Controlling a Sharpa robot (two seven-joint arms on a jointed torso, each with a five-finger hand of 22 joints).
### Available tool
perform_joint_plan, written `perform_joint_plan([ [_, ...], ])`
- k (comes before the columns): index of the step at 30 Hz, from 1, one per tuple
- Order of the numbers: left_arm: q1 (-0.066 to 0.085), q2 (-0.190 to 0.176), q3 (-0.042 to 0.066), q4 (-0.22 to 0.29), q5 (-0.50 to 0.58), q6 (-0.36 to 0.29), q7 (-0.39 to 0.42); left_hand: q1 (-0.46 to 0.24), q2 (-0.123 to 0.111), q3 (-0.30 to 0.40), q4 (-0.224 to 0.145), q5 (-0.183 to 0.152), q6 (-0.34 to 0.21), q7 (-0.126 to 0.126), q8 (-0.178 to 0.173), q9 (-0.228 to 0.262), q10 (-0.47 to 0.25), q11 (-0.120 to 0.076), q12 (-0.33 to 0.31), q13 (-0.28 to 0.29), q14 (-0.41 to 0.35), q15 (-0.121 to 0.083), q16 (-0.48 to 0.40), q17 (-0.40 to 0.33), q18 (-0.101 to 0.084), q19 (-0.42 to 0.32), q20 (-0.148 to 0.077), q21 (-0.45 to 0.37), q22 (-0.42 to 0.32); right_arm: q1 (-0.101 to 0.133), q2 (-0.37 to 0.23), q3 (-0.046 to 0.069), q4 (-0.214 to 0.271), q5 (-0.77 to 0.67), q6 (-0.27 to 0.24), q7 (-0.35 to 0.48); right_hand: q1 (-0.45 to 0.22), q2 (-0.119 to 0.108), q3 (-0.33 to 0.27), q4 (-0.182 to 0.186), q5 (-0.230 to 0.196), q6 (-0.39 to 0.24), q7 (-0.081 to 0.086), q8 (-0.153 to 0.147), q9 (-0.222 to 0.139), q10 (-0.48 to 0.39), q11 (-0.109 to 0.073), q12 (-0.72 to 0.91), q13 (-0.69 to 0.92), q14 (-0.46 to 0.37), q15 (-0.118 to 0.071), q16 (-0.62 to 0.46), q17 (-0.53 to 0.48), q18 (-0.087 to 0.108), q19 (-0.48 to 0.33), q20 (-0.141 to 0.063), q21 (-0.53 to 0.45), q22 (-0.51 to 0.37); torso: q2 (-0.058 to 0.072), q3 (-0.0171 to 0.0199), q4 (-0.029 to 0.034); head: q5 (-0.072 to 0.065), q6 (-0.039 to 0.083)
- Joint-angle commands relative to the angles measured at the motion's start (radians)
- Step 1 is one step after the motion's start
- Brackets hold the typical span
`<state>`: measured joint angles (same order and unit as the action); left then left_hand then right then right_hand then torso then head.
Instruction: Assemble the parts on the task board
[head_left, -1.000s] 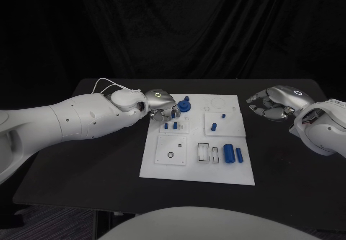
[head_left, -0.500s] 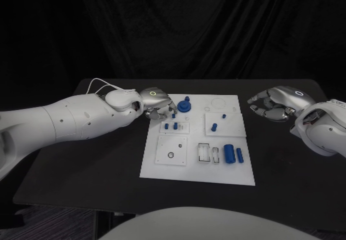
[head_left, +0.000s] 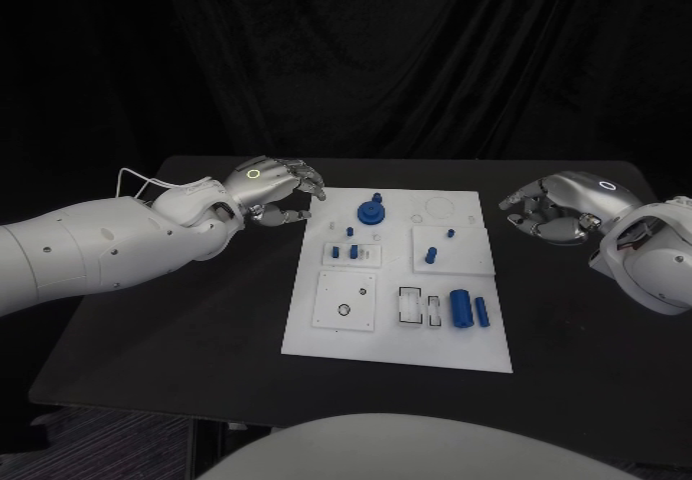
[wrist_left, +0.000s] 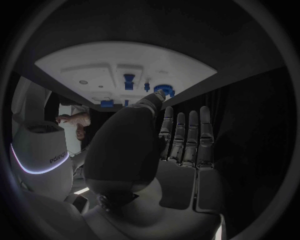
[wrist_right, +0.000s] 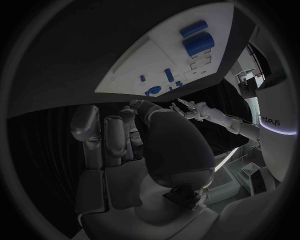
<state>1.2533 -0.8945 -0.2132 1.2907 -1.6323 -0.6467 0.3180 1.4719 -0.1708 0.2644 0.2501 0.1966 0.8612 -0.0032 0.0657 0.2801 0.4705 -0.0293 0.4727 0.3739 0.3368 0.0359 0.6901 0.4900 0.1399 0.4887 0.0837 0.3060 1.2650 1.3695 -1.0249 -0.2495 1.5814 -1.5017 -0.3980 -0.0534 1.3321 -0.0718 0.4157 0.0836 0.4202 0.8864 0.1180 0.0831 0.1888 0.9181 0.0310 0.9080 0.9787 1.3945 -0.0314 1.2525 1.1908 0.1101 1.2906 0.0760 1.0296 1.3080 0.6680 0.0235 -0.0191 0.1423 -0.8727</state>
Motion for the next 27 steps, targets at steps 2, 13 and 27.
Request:
perform_joint_plan([
  [2, 0.000, -0.036, 0.001, 0.039, 0.428, -0.065, 0.237, 0.009, -0.008, -0.136, 0.046, 0.028, -0.068, -0.025, -0.001, -0.071, -0.136, -0.039, -0.032, -0.125, -0.169, -0.012, -0.299, -0.250, -0.020, -0.189, -0.006, -0.220, -0.157, 0.038, 0.022, 0.002, 0.009, -0.007, 0.097, -0.038, 0.020, -0.014, 0.018, -0.021, -0.002, 0.014, 0.012, 0.014, 0.020, -0.141, 0.023, -0.137, -0.100, -0.083, 0.020, -0.098, -0.107, 0.022, -0.068, 0.016, -0.116, 0.050, -0.003, -0.0032, 0.0037, 0.000, 0.000],
  [13, -0.011, -0.056, 0.000, 0.083, 1.219, 0.319, 0.437, -0.194, 0.147, -0.345, 0.045, 0.071, -0.664, -0.075, -0.040, -0.253, -0.461, -0.077, -0.387, -0.351, -0.337, 0.008, -0.690, -0.490, -0.016, -0.474, 0.109, -0.287, -0.986, 0.067, 0.105, 0.002, -0.021, -0.142, 0.202, -0.037, -0.006, -0.040, -0.037, -0.010, -0.196, -0.053, 0.003, -0.011, 0.035, -0.253, 0.094, -0.448, -0.405, -0.117, 0.066, -0.106, -0.164, 0.023, -0.072, 0.062, -0.151, 0.058, -0.009, -0.0226, 0.0185, -0.021, 0.000],
  [27, -0.077, -0.070, 0.000, 0.170, 1.417, 0.525, 0.528, -0.271, 0.210, -0.420, 0.044, -0.028, -0.772, -0.161, -0.052, -0.265, -0.470, -0.171, -0.431, -0.365, -0.337, -0.076, -0.690, -0.490, 0.038, -0.487, 0.014, -0.295, -1.143, -0.011, 0.175, 0.002, -0.090, -0.245, 0.159, -0.023, 0.043, -0.039, -0.063, -0.035, -0.078, -0.059, -0.010, -0.013, 0.003, -0.203, 0.103, -0.531, -0.570, -0.080, 0.078, -0.056, -0.153, 0.013, -0.014, 0.072, -0.095, 0.092, -0.015, -0.0342, 0.0264, -0.050, 0.000],
])
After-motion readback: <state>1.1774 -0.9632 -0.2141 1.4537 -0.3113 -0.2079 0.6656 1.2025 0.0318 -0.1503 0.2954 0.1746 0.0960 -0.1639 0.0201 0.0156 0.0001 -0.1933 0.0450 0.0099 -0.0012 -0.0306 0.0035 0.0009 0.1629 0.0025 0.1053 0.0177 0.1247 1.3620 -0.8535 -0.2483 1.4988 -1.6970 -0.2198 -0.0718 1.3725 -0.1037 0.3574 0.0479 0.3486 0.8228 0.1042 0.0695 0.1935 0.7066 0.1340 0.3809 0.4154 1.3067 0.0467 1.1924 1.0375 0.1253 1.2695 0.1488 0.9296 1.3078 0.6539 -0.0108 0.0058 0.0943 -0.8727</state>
